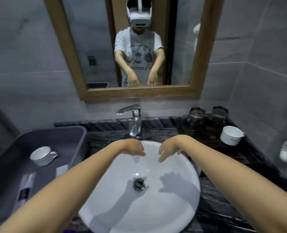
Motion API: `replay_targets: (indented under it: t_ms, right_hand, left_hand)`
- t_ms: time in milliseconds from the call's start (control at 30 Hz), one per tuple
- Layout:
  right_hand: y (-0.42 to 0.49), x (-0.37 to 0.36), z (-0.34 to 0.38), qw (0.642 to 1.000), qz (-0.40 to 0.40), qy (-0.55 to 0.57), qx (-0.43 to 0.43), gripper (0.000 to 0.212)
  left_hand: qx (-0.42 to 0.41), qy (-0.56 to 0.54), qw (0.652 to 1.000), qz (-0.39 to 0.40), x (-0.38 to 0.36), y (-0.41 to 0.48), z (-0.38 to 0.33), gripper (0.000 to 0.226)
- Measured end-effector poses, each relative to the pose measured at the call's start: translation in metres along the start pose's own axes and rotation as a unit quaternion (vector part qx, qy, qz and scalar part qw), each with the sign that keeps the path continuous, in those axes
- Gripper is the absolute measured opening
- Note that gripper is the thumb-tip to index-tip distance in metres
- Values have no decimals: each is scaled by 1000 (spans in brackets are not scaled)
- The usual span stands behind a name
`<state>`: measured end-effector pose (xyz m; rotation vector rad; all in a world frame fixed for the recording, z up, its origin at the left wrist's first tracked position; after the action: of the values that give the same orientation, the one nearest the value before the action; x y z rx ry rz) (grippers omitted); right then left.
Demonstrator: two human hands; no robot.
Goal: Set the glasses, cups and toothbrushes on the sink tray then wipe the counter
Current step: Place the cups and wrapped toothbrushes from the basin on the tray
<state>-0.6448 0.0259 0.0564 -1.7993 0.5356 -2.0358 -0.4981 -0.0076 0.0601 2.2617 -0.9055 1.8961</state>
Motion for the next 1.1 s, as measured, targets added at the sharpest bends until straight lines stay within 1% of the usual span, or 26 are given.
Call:
replay_targets:
  t_ms: [67, 233, 400, 567, 733, 867, 967, 1033, 1100]
  right_hand:
    - [-2, -3, 36, 1000, 11, 20, 13, 64]
    - [0, -11, 145, 997, 43, 54, 45, 59]
    - [1, -11, 249, 991, 35, 65, 107, 53]
    - [17, -3, 325, 988, 22, 44, 144, 44]
    - [48, -3, 380, 985, 2, 31, 172, 46]
    - [85, -11, 406, 980, -29, 17, 194, 46]
    - [120, -20, 415, 980, -49, -6, 193, 46]
    - [143, -24, 418, 977, -66, -34, 199, 50]
    - [164, -28, 421, 975, -84, -39, 204, 53]
  left_hand:
    - [7, 2, 1000, -6, 8, -26, 40, 44]
    - [33, -57, 997, -30, 31, -97, 139, 40]
    - [100, -87, 990, -48, 39, -161, 241, 34]
    - [152, -79, 982, -78, 35, -198, 328, 26]
    - [201, -103, 966, -129, 23, -216, 384, 42]
    - [230, -105, 943, -216, 15, -217, 419, 55]
    - [234, -90, 934, -254, 7, -211, 438, 65]
    - [225, -68, 933, -272, 1, -204, 448, 70]
    - [218, -51, 932, -286, -3, -198, 457, 74]
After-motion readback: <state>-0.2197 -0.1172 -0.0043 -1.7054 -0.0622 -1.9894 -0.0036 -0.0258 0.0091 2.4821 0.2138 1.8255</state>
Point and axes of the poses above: each hand's wrist, its own y-axis towards the middle knuckle, its own x-axis out of the back of the hand, z = x × y, the point moved 4 cm from there along y, towards the middle knuckle, and after that the axes turned 14 degrees about -z, right-handed, at the moved point
